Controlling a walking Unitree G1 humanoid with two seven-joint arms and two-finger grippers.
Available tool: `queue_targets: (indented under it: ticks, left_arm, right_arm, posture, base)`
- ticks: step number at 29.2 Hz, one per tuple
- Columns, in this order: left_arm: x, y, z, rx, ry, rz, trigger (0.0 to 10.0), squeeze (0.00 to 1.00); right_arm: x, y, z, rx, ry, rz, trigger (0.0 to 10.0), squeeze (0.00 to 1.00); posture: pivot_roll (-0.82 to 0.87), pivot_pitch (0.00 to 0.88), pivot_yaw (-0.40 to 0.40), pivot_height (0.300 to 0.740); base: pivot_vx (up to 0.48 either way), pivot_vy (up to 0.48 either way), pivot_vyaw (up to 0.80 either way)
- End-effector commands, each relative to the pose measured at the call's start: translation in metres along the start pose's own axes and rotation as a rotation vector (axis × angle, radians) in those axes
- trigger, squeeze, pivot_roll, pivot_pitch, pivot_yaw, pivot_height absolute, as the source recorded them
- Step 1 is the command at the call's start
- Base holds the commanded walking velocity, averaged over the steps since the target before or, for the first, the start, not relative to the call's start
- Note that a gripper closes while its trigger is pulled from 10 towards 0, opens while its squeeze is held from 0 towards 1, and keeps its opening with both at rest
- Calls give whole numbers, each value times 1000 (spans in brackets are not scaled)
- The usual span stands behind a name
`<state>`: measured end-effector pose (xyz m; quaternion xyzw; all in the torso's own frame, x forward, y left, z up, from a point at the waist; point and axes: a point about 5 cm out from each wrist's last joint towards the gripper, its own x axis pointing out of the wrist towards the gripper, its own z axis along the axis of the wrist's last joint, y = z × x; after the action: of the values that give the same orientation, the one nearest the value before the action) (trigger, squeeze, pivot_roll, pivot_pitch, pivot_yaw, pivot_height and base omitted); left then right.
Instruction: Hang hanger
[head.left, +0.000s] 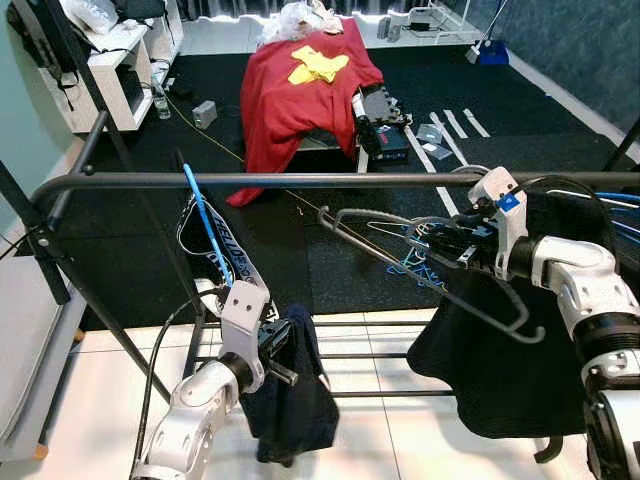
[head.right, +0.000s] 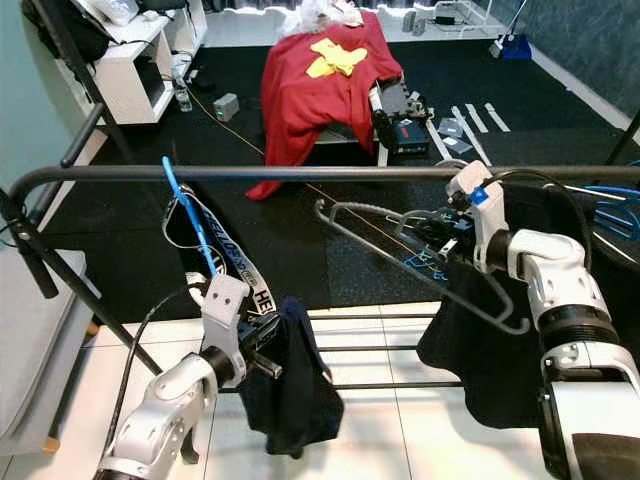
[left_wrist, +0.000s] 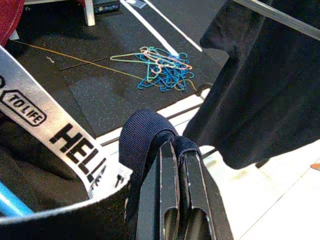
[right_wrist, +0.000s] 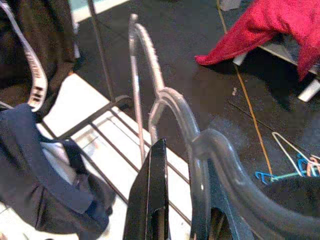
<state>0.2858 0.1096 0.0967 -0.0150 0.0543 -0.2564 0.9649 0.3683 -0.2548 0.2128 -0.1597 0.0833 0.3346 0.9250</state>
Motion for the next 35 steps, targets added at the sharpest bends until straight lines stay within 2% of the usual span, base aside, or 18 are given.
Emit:
queue_targets:
  ticks: [1, 4, 5, 9, 10, 12, 13, 21, 22, 24, 25, 26, 27, 30, 31, 35]
  left_arm:
    - [-2, 1, 2, 31, 3, -7, 10000, 0]
    - [-2, 1, 2, 31, 4, -7, 10000, 0]
    - [-2, 1, 2, 32, 4, -7, 10000, 0]
    - [-2, 1, 3, 32, 3, -7, 10000, 0]
    - [-2, 1, 3, 33, 4, -8, 10000, 0]
    - [-2, 1, 3, 33, 4, -8, 10000, 0]
    - [-1, 1, 3, 33, 3, -8, 10000, 0]
    - [-1, 0, 3, 32, 4, -14, 10000, 0]
    - [-2, 0, 3, 32, 5, -14, 10000, 0]
    - [-2, 0, 2, 32, 6, -14, 10000, 0]
    - [-2, 0, 2, 32, 6, -14, 10000, 0]
    - [-2, 0, 2, 32, 6, -14, 10000, 0]
    - [-2, 0, 2, 31, 6, -15, 10000, 0]
    - [-1, 0, 2, 31, 6, -16, 10000, 0]
    - [-1, -1, 2, 30, 6, -18, 10000, 0]
    - [1, -1, 2, 31, 7, -24, 10000, 0]
  right_arm:
    - [0, -1, -2, -6, 22, -12, 10000, 0]
    - [0, -2, -2, -6, 23, -14, 10000, 0]
    - [-1, -2, -1, 2, 28, 1, 10000, 180]
    - [-2, -3, 0, 8, 32, 12, 10000, 180]
    - [-3, -2, 1, 11, 37, 27, 10000, 725]
    - [-3, -2, 1, 11, 37, 27, 10000, 725]
    - [-5, -3, 4, 4, 37, 40, 10000, 0]
    - [-11, -5, 13, -11, 30, 59, 10000, 0]
    - [-13, -5, 15, -1, 28, 62, 10000, 439]
    - [-15, -6, 17, 8, 28, 63, 10000, 439]
    - [-17, -5, 18, -5, 31, 71, 10000, 902]
    - [-17, -5, 18, -5, 31, 71, 10000, 902]
    - [-19, -4, 20, -6, 22, 70, 10000, 110]
    - [-20, -4, 21, -7, 15, 70, 10000, 110]
    - [-21, -4, 22, -11, 12, 65, 10000, 0]
    - [-24, -4, 25, -6, 23, 58, 10000, 0]
  posture:
    - [-44, 119, 16, 740]
    - [-45, 118, 16, 740]
    - [-47, 119, 16, 740]
    - [-47, 119, 16, 740]
    - [-49, 118, 16, 740]
    - [-49, 118, 16, 740]
    - [-52, 120, 16, 740]
    - [-58, 119, 14, 740]
    - [-60, 119, 15, 740]
    - [-60, 119, 15, 740]
    - [-64, 120, 22, 740]
    - [-64, 120, 22, 740]
    - [-68, 120, 24, 740]
    - [-68, 120, 25, 740]
    - [-74, 118, 27, 740]
    - [-79, 116, 32, 740]
  base:
    - [0, 0, 0]
    - [0, 0, 0]
    - [0, 0, 0]
    - [0, 0, 0]
    - [0, 0, 0]
    - [0, 0, 0]
    - [0, 0, 0]
    - [0, 0, 0]
    - [0, 0, 0]
    - [0, 0, 0]
    - [0, 0, 0]
    - [0, 0, 0]
    - [0, 0, 0]
    - [0, 0, 0]
    - [0, 0, 0]
    - [0, 0, 0]
